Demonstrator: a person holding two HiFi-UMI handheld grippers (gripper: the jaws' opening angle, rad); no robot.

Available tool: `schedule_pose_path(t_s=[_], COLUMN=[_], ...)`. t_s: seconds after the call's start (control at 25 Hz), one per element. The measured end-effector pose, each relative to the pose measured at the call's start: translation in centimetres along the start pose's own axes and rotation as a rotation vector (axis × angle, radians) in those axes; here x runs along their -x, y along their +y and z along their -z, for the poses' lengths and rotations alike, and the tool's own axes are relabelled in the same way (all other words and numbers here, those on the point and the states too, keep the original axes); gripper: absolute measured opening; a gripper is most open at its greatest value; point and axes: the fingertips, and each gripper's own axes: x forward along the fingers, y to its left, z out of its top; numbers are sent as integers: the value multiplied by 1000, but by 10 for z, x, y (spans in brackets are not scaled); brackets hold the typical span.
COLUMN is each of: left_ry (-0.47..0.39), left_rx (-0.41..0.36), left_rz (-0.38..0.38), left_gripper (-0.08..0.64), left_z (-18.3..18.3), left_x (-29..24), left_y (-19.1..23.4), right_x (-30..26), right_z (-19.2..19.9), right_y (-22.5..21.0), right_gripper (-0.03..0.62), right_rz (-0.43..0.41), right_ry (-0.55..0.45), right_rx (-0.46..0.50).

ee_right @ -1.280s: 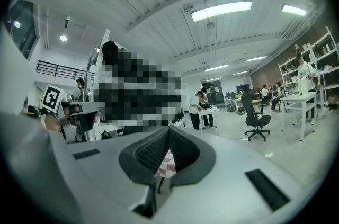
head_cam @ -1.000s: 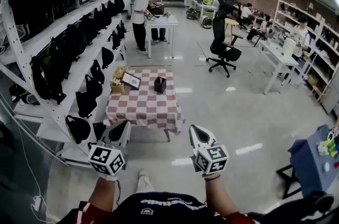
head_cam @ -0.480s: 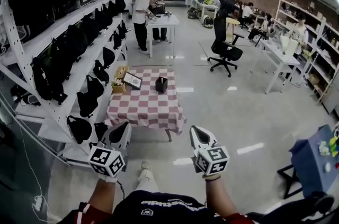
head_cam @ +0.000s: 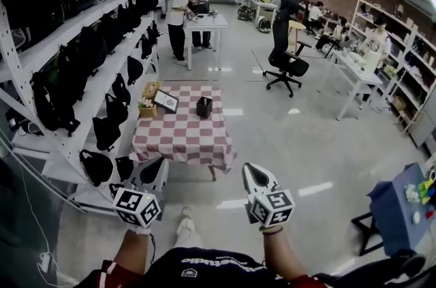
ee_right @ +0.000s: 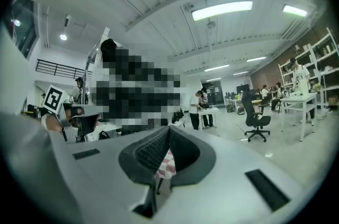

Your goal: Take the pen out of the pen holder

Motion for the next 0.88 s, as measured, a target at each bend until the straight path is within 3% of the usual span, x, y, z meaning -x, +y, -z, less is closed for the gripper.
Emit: schedule_pose_path(t_s=[0.88], left_ry=[23], left_rx=[17], left_rz=[17], left_gripper=[6], left_z=[18], left_x=[-91], left_y=[52], right_x=[-88], right_z=[-2], right_y=[-44], right_gripper=[-2], right_rz=[-7], right_ry=[49], right_rx=[0])
